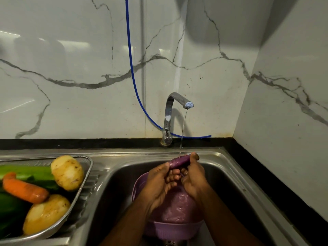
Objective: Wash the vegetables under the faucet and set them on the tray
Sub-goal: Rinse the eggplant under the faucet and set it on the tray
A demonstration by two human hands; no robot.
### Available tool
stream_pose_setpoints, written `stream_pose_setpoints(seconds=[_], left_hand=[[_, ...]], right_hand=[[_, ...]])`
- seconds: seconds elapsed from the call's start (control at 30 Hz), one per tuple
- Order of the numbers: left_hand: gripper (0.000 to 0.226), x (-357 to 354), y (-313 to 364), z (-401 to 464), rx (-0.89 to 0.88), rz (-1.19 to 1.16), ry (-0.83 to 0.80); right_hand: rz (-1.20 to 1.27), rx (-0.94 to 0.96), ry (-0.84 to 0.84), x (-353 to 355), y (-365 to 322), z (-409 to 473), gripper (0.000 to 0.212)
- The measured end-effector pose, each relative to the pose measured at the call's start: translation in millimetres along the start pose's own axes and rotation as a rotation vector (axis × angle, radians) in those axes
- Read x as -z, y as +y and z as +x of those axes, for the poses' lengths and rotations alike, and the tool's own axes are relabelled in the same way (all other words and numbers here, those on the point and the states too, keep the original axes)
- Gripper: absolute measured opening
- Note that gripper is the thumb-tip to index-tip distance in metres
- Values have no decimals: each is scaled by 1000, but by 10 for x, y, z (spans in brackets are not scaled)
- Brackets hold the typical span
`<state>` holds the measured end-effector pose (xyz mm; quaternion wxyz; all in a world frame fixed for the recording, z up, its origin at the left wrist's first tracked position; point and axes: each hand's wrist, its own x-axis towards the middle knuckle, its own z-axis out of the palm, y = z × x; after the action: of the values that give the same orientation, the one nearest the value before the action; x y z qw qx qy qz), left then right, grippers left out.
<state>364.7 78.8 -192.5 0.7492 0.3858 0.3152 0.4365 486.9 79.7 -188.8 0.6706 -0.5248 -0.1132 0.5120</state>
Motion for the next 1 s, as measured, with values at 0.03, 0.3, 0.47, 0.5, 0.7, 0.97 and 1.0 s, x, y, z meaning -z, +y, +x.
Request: stream_pose_setpoints(seconds=[0.03, 0.3, 0.47, 0.5, 0.7, 0.97, 1.0], left_hand=[[31, -25, 4, -7, -15, -9, -11], [28, -56, -64, 29, -40, 27, -65], [27, -11, -108, 69, -109, 92, -13], [27, 13, -118, 81, -112, 93, 11], [22, 239, -179, 171, -126, 238, 119], [32, 321, -105, 105, -408, 836, 308], [37, 296, -66, 56, -427, 842, 349]], right_hand=[[9, 4, -1, 24, -13, 9, 60], [48, 52, -57, 103, -68, 3, 53], [68, 110, -117, 92, -55, -2, 37], [75, 115, -124, 84, -60, -14, 32], [-24, 96, -197, 31, 8, -57, 17], [-105, 12, -182, 81, 122, -111, 20], [-95, 4, -163, 107, 114, -128, 22]])
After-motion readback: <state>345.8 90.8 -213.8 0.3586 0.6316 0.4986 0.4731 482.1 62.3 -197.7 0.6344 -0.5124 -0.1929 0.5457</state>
